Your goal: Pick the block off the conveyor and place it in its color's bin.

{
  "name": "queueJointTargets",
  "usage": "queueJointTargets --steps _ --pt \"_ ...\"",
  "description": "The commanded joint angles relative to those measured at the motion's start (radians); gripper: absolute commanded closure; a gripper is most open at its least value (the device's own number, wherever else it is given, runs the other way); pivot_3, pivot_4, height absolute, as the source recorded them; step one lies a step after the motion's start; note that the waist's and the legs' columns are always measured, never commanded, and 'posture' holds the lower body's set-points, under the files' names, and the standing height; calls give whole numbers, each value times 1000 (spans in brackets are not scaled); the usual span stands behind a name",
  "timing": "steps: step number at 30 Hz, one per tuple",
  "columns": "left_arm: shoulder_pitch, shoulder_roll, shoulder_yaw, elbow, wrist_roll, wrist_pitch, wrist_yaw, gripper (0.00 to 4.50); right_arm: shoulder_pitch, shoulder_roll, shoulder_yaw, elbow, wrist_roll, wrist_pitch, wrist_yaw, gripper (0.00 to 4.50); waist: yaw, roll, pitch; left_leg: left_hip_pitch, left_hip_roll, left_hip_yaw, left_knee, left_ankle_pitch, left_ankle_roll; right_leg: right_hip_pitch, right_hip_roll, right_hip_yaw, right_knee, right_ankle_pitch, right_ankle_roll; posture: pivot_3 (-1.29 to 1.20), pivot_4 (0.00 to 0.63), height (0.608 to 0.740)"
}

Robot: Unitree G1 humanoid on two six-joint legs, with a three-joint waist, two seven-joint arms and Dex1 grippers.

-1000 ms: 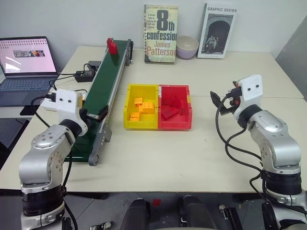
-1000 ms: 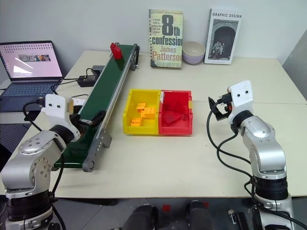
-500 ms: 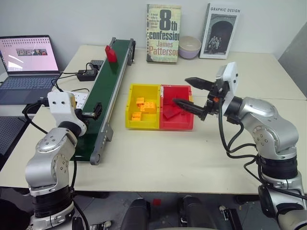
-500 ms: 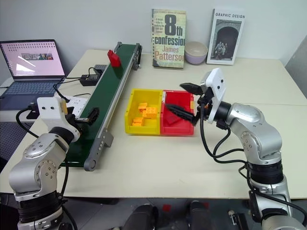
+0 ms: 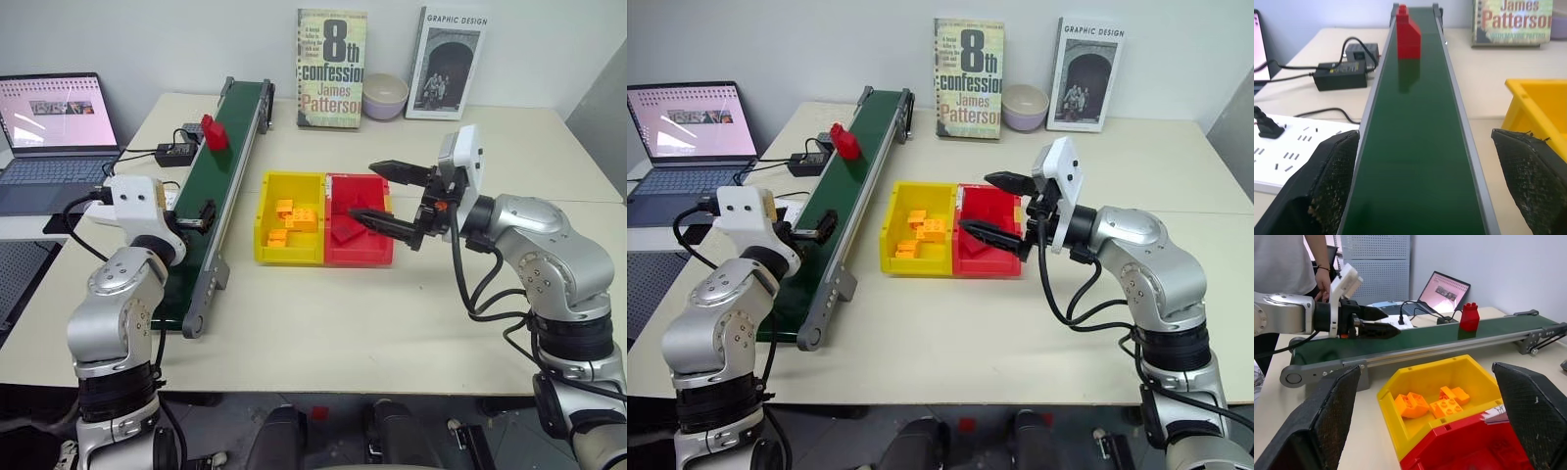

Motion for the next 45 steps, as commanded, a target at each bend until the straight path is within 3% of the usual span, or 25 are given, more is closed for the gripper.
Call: queueJointTargets --steps 1,18,25,33,45 --pt "-33 13 -1 -10 6 -27 -1 14 -4 -16 -25 -46 22 0 -12 0 0 0 0 0 0 0 0 0 0 0 0 0 0 0 0 0 150 740" --pt "-55 37 15 52 17 -45 0 14 -6 -23 -33 -59 72 25 -37 0 0 0 0 0 0 0 0 0 0 0 0 0 0 0 0 0 150 740" --pt "-73 44 7 93 25 -65 -7 14 -13 -68 -38 -91 198 107 38 0 0 0 0 0 0 0 0 0 0 0 -1 0 0 0 0 0 150 740" --pt "-83 45 -8 130 30 -81 -19 14 -22 -94 -9 -110 205 111 60 0 0 0 0 0 0 0 0 0 0 0 -1 0 0 0 0 0 150 740" --pt "13 0 30 -55 9 59 65 2173 -31 -110 -29 -106 222 122 45 0 1 0 0 0 0 0 0 0 0 0 -3 0 -1 0 0 0 150 740"
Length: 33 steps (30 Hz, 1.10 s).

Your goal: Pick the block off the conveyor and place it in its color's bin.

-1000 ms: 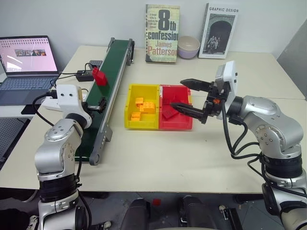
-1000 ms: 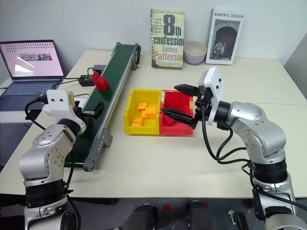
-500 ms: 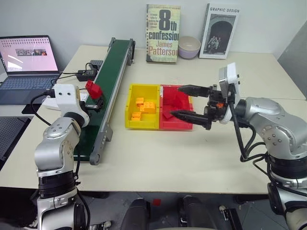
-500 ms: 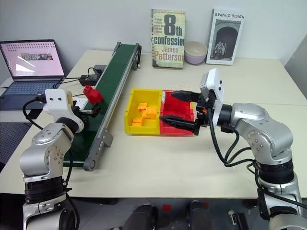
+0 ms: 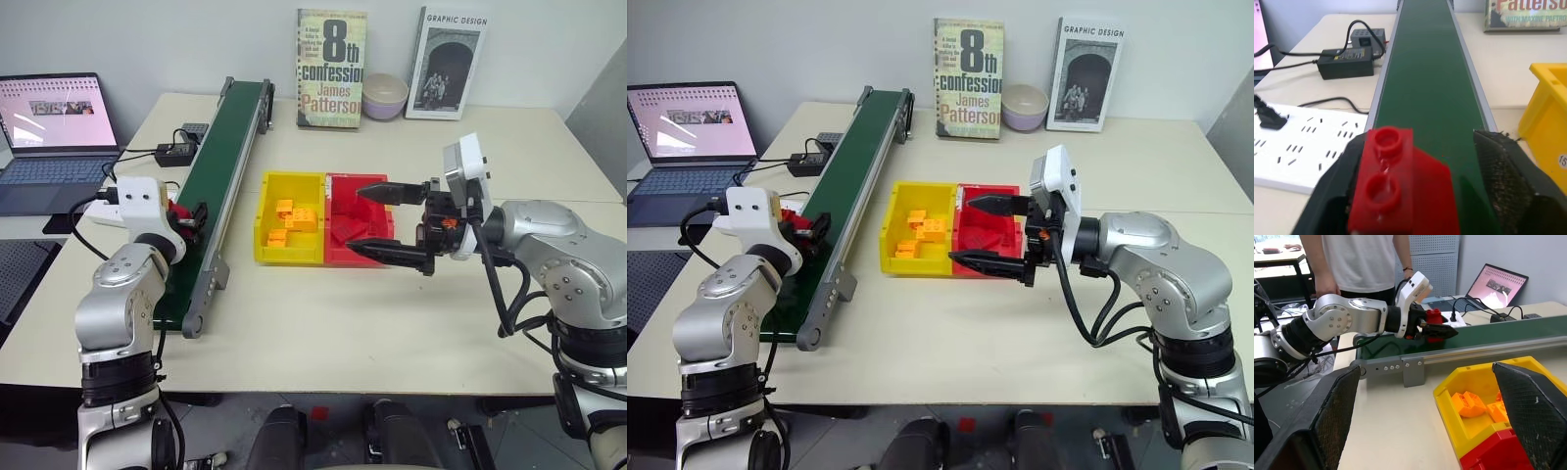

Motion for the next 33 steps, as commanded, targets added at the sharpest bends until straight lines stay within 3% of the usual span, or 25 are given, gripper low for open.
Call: queueJointTargets --steps 1,5,13,18,23,28,33 --pt "33 -10 50 -136 -10 81 56 2308 -32 -10 -33 -5 18 -9 -1 0 0 0 0 0 0 0 0 0 0 0 0 0 0 0 0 0 150 740" --pt "64 -22 98 -223 -27 166 91 2974 -42 -8 -34 11 17 -13 0 0 0 0 0 0 0 0 0 0 0 0 0 0 0 0 0 0 150 740" --pt "48 -16 135 -280 -52 245 93 2974 -57 4 -26 34 7 -25 -1 0 0 0 0 0 0 0 0 0 0 0 2 0 0 0 0 0 150 740" --pt "-62 13 50 -280 -110 275 7 2974 -50 -8 -32 24 0 -23 -9 0 3 0 0 0 0 0 0 0 0 0 2 -1 0 0 0 0 150 740" --pt "-283 54 -141 -128 -157 216 -212 2974 10 -51 -47 -48 -88 -30 -116 0 14 0 0 -1 -1 -1 2 0 0 1 3 -2 0 0 0 0 150 740" --pt "-470 -1 -365 161 -87 2 -420 2974 120 -34 -102 -145 -160 27 -334 0 20 0 0 -1 -3 3 0 0 0 0 3 -1 -1 0 0 0 150 740" --pt "-589 -70 -474 421 -34 -175 -594 2974 189 -19 -146 -213 -185 71 -454 0 16 0 0 -2 -2 3 0 0 0 -2 4 -1 -1 0 0 0 150 740"
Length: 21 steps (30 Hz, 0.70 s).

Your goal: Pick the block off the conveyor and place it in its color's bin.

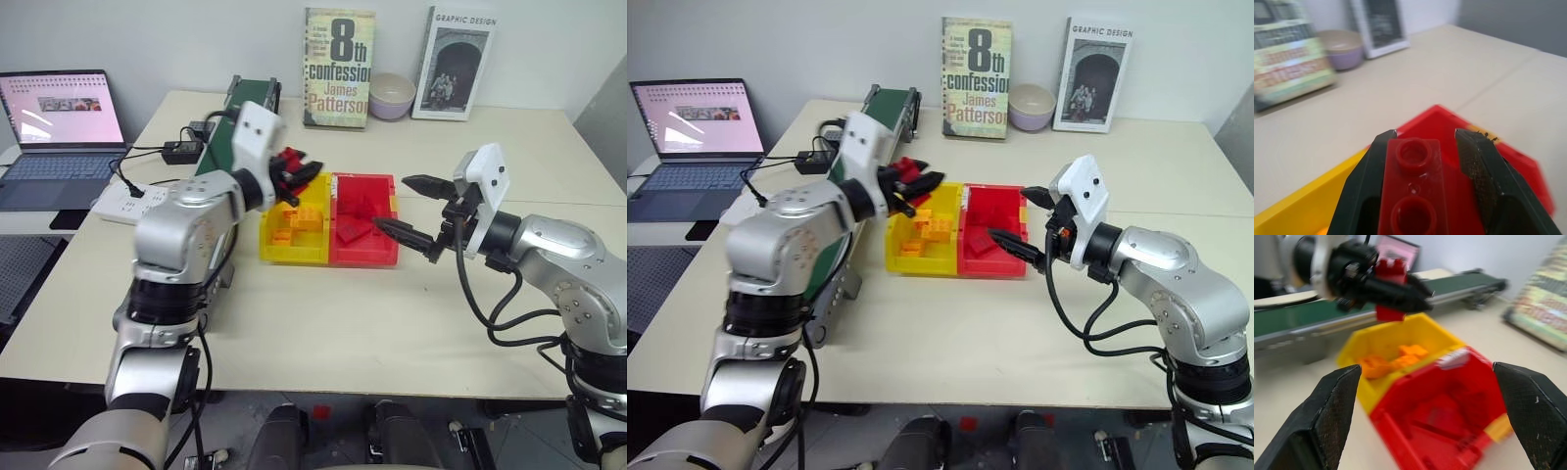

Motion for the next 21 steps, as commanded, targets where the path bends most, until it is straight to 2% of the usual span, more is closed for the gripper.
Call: queueJointTargets --steps 1,11,12,14,17,19,20,21 --pt "-87 -30 -59 166 46 -159 -147 2974 32 12 -59 -86 -14 30 -92 0 -5 0 0 0 0 1 0 0 0 0 0 0 0 0 0 0 150 740" --pt "-215 -117 -93 535 149 -401 -291 2974 79 19 -100 -182 33 100 -163 0 -14 0 0 0 0 0 0 0 0 0 1 -1 0 0 1 0 150 740" --pt "-230 -133 -90 579 155 -425 -300 2624 82 20 -100 -188 38 107 -168 0 -14 0 0 0 0 0 0 0 0 0 1 -1 0 0 1 0 150 740" --pt "-248 -152 -84 636 166 -458 -311 2211 84 22 -100 -198 44 116 -177 0 -14 0 0 0 0 0 0 0 1 0 1 -1 0 0 1 0 150 740" --pt "-262 -159 -70 676 176 -489 -322 1654 80 21 -106 -204 55 128 -184 0 -14 0 0 0 0 0 0 0 1 0 1 -1 0 0 1 0 150 740" --pt "-266 -152 -60 689 179 -498 -327 1444 74 10 -111 -195 61 130 -178 0 -18 0 0 0 0 0 0 0 1 0 1 -1 0 0 1 0 150 740" --pt "-267 -146 -56 693 183 -503 -328 1101 72 5 -113 -191 64 131 -176 0 -18 0 0 0 0 0 0 0 1 0 1 -1 0 0 1 0 150 740" --pt "-267 -143 -52 695 186 -506 -329 993 71 2 -114 -189 67 132 -174 0 -18 0 0 0 0 0 0 0 1 0 1 -1 0 0 1 0 150 740"
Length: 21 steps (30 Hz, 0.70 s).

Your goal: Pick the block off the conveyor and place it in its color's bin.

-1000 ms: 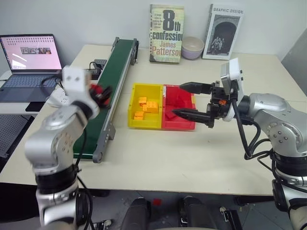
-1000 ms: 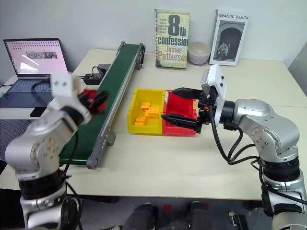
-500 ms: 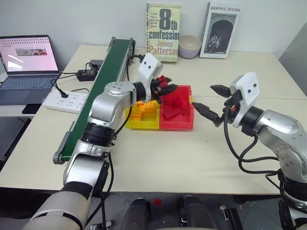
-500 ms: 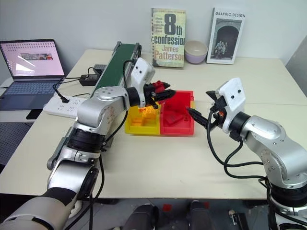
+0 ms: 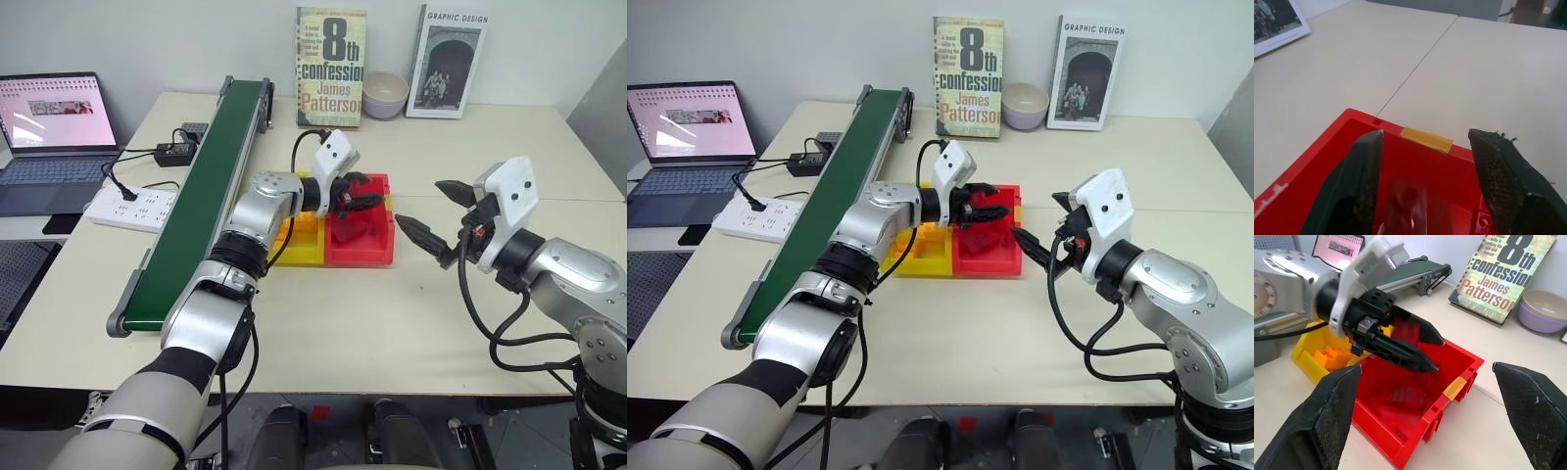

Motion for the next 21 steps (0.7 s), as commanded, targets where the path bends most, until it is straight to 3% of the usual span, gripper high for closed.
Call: queueJointTargets --steps 1,5,7,11,21 --pt "-39 19 41 -2 11 -36 -9 818 -15 -19 -37 -12 15 1 3 0 0 0 0 0 0 0 0 0 0 0 0 0 0 0 0 0 150 740" --pt "-42 53 70 -7 13 -29 -15 43 -41 -31 -25 26 10 -13 25 0 -1 0 0 0 0 0 0 0 0 0 0 0 1 0 0 0 150 740" --pt "-41 73 81 -28 10 -16 -25 43 -53 -35 -17 44 6 -21 38 0 -1 0 0 0 0 0 1 0 0 0 0 0 0 0 0 0 150 740" --pt "27 206 108 -177 14 52 -48 43 -78 -55 8 78 13 -40 104 0 -7 0 0 0 0 0 0 0 0 -1 0 0 1 0 0 0 150 740" --pt "351 557 279 -789 -132 472 -81 43 -127 -173 54 219 30 -143 393 0 -5 0 0 0 1 -3 0 0 0 0 0 0 1 0 0 0 150 740"
